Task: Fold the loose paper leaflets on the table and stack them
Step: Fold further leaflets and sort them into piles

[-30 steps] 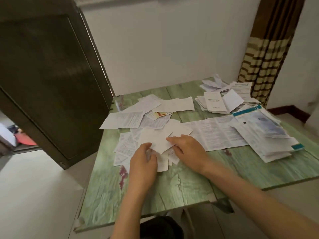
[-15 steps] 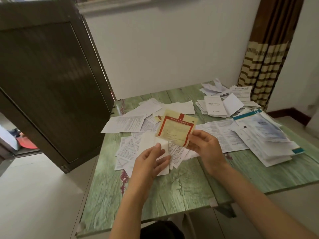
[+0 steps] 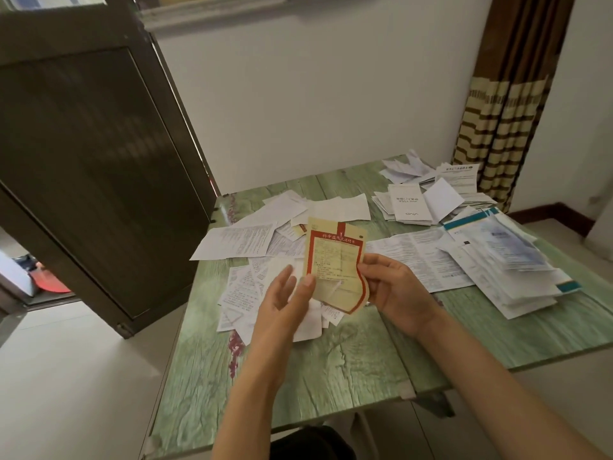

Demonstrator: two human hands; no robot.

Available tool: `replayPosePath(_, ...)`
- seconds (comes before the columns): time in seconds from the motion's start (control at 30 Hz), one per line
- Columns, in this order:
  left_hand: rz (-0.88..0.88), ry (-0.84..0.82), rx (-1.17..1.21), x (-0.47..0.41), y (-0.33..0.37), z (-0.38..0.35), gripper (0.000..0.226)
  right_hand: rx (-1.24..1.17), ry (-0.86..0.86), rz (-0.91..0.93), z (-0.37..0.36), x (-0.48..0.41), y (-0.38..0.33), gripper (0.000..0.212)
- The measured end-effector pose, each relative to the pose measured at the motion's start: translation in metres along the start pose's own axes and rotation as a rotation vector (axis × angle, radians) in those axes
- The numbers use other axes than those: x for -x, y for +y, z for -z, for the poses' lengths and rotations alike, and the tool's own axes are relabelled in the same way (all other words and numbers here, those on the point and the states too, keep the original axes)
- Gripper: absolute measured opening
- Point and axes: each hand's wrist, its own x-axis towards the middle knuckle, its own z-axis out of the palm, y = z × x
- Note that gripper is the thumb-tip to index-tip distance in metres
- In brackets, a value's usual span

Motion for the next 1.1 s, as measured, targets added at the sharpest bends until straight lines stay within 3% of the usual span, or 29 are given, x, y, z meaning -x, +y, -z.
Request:
replayPosePath(0.1,-0.06,-0.026,-0.065,0.0036,0.0046,-0.0001,0.045,0.015,0.034,0.0,-0.0012,-0.0001,0.0006,0.019)
replayPosePath(0.33,-0.158,0.145,-0.176,0.0018,-0.002,-0.0088,0.007,0.109,0.014,-0.003,-0.0054,0.0045,0.0,0.019)
replayPosePath(0.5,-0.139,0.195,-0.167,-0.0011,-0.003,-0.0062,0.007,0.258,-0.046,-0.019,-0.0064,0.0055,0.002,0.015)
replayPosePath(1.0,-0.011,0.206,-0.166,0.0004,-0.0005,-0.0061,0.029,0.365,0.001,0.019,-0.0073,0.0078,0.0053,0.019)
replayPosePath(1.1,0.024,0.19,-0.126,-0.0011,-0.0008,-0.0055,0.019,0.336,-0.003,0.013,-0.0081,0.0076,0.005,0.019)
